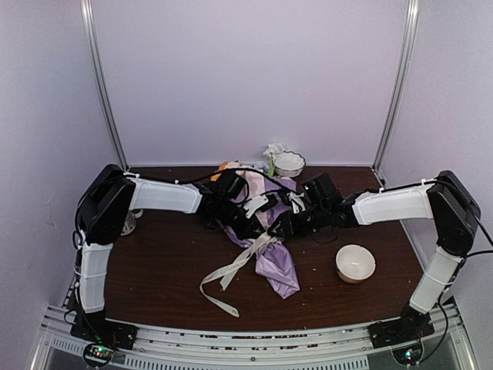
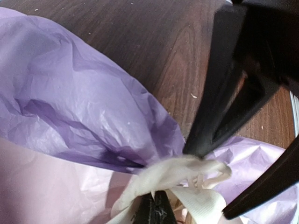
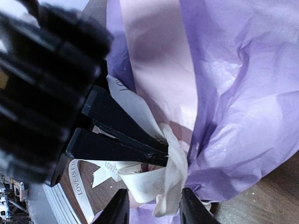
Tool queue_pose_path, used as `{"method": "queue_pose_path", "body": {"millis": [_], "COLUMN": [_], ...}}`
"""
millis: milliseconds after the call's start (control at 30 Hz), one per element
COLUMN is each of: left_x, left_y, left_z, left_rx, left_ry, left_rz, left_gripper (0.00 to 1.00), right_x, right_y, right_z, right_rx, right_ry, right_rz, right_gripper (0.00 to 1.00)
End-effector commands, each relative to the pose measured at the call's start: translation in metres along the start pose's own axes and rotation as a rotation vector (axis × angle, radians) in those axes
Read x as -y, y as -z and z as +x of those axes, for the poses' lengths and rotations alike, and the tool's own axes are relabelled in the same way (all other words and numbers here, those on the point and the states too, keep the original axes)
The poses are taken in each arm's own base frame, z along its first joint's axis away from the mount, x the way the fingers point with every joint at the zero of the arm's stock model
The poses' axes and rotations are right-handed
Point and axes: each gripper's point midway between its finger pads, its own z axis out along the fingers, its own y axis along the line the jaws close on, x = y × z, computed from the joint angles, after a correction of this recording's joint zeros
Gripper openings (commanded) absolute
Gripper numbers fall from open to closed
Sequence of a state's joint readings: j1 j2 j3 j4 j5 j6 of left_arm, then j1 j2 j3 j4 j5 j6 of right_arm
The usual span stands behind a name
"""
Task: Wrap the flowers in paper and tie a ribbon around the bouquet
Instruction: Cross the half-tied ribbon over the folded bouquet.
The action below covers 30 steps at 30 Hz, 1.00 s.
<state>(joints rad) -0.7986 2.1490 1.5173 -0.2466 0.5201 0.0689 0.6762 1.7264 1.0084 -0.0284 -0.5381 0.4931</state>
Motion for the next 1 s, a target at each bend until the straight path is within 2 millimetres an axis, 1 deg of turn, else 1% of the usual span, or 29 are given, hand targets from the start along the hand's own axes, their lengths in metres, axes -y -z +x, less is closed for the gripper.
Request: {"method": "queue_pose_path", "body": {"millis": [0,133,267,300,433,467,533,633,733,867,967], "left_x": [-0.005,-0.006,-0.005,-0.005,-0.004,-0.004,-0.003,-0.002,-0.001,0.000,0.000], "left_y": [-0.003,-0.003,-0.003,-0.003,-0.002,-0.002,-0.002,-0.002,-0.001,-0.001,-0.002], "left_z": [-0.008,-0.007,-0.008,-0.008,-0.011,-0.011,-0.012,-0.013,-0.014,-0.014,-0.014], "left_rx": [0.016,0.012,0.012,0.014,0.022,0.023,0.025,0.029,0.033,0.034,0.039], "left_ry": [-0.006,-0.007,-0.009,-0.009,-0.011,-0.013,-0.013,-0.011,-0.012,-0.013,-0.014], "left_rz": [-0.019,-0.023,-0.019,-0.017,-0.011,-0.011,-0.009,-0.002,0.004,0.004,0.010], "left_gripper": [0.00,0.00,0.00,0.00,0.00,0.00,0.00,0.00,0.00,0.00,0.00], "right_x": [0.002,0.016,0.027,0.031,0.043,0.044,0.044,0.041,0.034,0.022,0.015], "right_y": [0.023,0.029,0.034,0.033,0.019,0.016,0.011,0.003,-0.006,-0.010,-0.014], "right_z": [-0.024,-0.030,-0.034,-0.034,-0.023,-0.021,-0.017,-0.012,-0.005,-0.001,-0.002], "right_rx": [0.064,0.084,0.116,0.118,0.078,0.071,0.058,0.026,-0.023,-0.049,-0.058], "right_ry": [0.041,0.011,-0.034,-0.050,-0.094,-0.101,-0.113,-0.118,-0.118,-0.112,-0.118], "right_rz": [0.034,0.064,0.084,0.096,0.112,0.103,0.084,0.052,0.000,-0.055,-0.105], "right_gripper": [0.42,0.45,0.44,0.41,0.17,0.14,0.08,0.06,0.03,0.03,0.05]}}
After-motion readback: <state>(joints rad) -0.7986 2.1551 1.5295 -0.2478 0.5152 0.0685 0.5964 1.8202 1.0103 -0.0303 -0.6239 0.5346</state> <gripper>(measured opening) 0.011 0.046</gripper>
